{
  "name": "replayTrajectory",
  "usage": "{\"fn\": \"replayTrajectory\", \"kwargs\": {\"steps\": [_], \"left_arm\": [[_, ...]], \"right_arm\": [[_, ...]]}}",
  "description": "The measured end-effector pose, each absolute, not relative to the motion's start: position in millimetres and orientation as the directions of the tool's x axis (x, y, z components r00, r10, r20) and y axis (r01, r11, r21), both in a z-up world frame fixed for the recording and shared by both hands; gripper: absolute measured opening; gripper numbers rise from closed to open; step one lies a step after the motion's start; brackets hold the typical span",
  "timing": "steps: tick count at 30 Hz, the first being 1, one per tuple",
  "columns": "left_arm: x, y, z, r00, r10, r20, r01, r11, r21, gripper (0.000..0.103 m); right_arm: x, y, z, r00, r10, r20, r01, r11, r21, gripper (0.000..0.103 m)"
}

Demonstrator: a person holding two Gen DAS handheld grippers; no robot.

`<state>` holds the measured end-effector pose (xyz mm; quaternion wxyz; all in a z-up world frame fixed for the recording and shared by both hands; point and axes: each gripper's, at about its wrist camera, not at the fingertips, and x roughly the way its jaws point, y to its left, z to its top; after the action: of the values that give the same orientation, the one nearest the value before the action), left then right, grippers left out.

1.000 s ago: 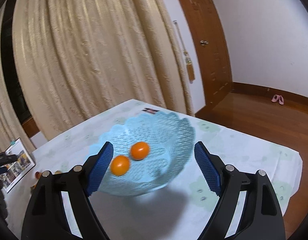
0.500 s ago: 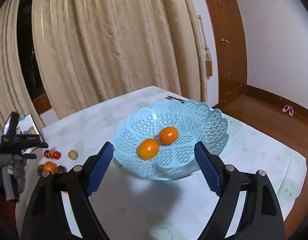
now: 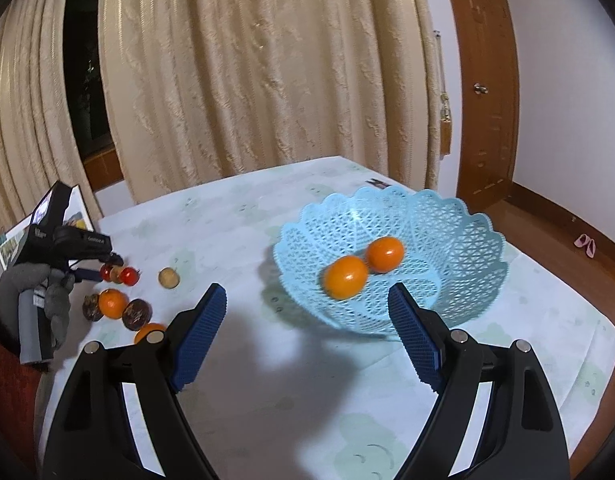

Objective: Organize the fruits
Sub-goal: 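Move the left tool to the red cherry tomato and grasp it, then grasp an orange with the right tool while the left tool lifts the tomato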

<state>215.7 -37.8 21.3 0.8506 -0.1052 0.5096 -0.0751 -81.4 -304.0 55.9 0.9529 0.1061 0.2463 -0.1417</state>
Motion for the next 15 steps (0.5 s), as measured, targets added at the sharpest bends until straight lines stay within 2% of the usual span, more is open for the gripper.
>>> {"fn": "replayTrajectory", "kwargs": {"steps": [3, 5, 15], "left_arm": [[214, -37, 24, 0.470, -0.245, -0.848, 0.023, 0.964, -0.266, 0.043], [213, -35, 25, 0.469, -0.245, -0.848, 0.020, 0.964, -0.267, 0.034], [212, -30, 31, 0.472, -0.261, -0.842, 0.016, 0.958, -0.288, 0.033]], "right_arm": [[-77, -295, 55, 0.839, -0.202, -0.505, 0.301, 0.946, 0.122, 0.084], [-74, -291, 55, 0.840, -0.194, -0.508, 0.288, 0.951, 0.114, 0.084], [-69, -278, 54, 0.838, -0.174, -0.518, 0.261, 0.960, 0.100, 0.084]]}}
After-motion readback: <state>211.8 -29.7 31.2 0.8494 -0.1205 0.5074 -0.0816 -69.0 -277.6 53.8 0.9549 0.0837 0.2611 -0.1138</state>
